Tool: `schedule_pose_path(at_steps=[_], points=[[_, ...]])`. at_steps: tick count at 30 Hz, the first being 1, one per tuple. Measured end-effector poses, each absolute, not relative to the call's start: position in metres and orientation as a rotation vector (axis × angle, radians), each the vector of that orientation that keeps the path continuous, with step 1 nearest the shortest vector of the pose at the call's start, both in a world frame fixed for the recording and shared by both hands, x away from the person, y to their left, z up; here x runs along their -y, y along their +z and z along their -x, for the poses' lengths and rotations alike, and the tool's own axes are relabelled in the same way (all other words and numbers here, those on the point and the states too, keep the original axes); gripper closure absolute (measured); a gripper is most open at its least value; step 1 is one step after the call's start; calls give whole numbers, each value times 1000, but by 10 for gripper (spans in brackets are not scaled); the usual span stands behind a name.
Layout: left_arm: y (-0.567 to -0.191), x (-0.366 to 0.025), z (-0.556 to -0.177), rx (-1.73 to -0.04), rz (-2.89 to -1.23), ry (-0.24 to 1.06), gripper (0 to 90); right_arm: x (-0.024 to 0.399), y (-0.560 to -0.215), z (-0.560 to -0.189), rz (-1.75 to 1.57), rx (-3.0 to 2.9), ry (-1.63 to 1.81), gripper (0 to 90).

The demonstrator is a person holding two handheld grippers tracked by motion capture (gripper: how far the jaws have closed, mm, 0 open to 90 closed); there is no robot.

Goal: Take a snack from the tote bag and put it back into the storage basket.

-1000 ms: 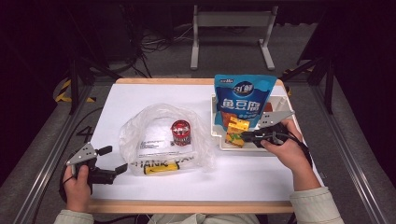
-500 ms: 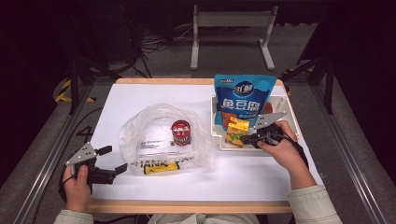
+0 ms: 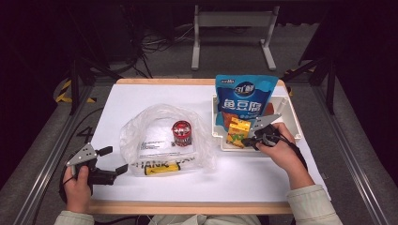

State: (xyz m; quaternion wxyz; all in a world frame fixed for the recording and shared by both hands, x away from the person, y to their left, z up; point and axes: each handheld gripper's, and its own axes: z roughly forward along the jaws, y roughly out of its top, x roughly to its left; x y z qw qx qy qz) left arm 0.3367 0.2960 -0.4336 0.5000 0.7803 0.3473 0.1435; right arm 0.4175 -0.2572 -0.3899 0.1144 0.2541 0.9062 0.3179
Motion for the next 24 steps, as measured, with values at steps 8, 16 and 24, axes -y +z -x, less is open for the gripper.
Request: schedule_pose_path(at_steps=[8, 16, 24], points=[[-434, -296, -337, -840, -1887, 346, 23, 257, -393, -419, -760, -2653, 914, 900], [-434, -295, -337, -845, -1886, 344, 23, 262, -394, -421, -784, -2644, 907, 900], [-434, -295, -337, -845, -1887, 339, 23, 266, -395, -422, -807, -2631, 904, 900]])
